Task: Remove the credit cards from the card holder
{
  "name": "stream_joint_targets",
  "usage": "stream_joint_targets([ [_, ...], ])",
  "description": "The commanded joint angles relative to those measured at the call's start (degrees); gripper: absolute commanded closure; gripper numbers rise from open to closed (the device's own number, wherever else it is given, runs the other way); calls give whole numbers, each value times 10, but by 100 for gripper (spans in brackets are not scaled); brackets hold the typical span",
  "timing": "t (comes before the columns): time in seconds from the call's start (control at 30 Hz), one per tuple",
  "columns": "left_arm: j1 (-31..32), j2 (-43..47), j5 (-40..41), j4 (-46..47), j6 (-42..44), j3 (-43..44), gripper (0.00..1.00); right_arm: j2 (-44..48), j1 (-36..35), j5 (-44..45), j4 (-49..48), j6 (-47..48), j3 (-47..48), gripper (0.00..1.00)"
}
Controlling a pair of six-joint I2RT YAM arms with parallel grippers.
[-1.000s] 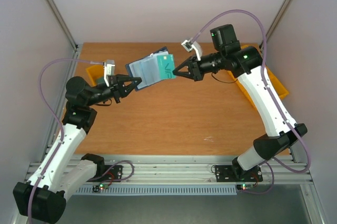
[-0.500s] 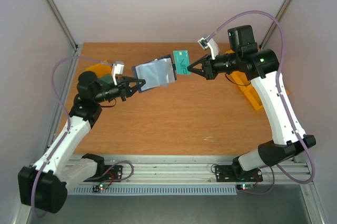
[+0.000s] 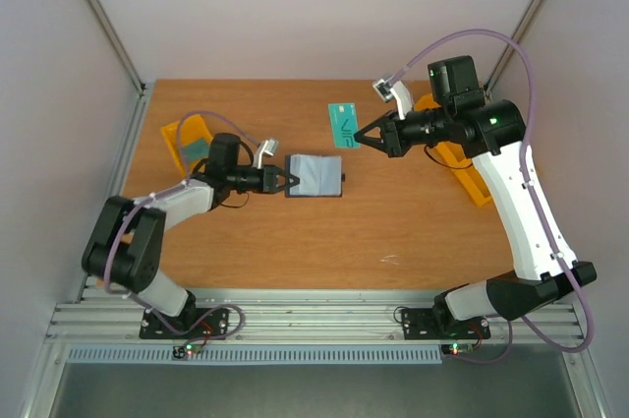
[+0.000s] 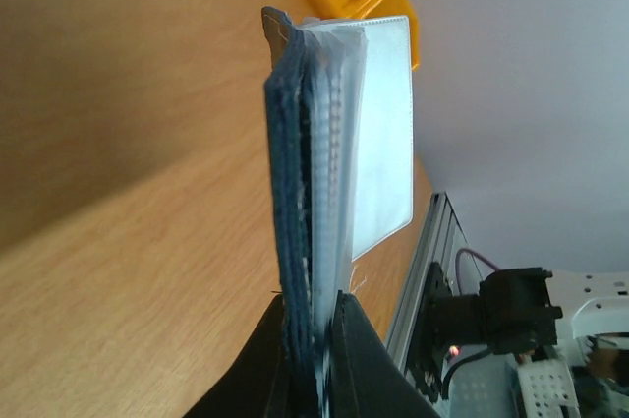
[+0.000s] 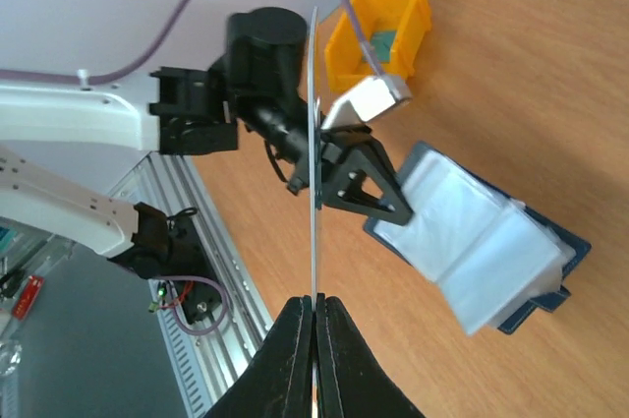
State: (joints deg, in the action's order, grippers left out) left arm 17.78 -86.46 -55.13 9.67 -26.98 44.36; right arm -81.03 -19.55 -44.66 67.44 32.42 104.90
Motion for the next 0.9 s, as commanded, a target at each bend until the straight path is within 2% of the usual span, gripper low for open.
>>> stream_joint_targets([
  [0.0,7,-73,-34,24,18,38,100,-1,2,-10,-1,-20,-9,99],
  [0.13,8,-122,-4,-12,51,54,100,-10,2,-15,-8,-26,-8,99],
  [0.33,7,-181,40,-125,120,87,97,-16,2,-20,-9,-27,-8,99],
  [0.4,7,-186,47,-146,155,82,98,-15,2,-17,-8,-27,-7,99],
  [0.53,7,-172,79,-151,163,73,99,-11,2,-15,-8,-28,-8,99],
  [0.57,7,-170,94,-152,161,70,93,-11,2,-16,-9,-29,-8,99],
  [0.67,7,-170,144,-157,147,65,66,-13,2,-17,-12,-32,-8,99],
  [0.73,7,-171,158,-164,143,67,52,-12,2,-17,-13,-33,-7,99],
  [0.87,7,-147,183,-172,146,60,32,-9,2,-10,-11,-39,-4,99],
])
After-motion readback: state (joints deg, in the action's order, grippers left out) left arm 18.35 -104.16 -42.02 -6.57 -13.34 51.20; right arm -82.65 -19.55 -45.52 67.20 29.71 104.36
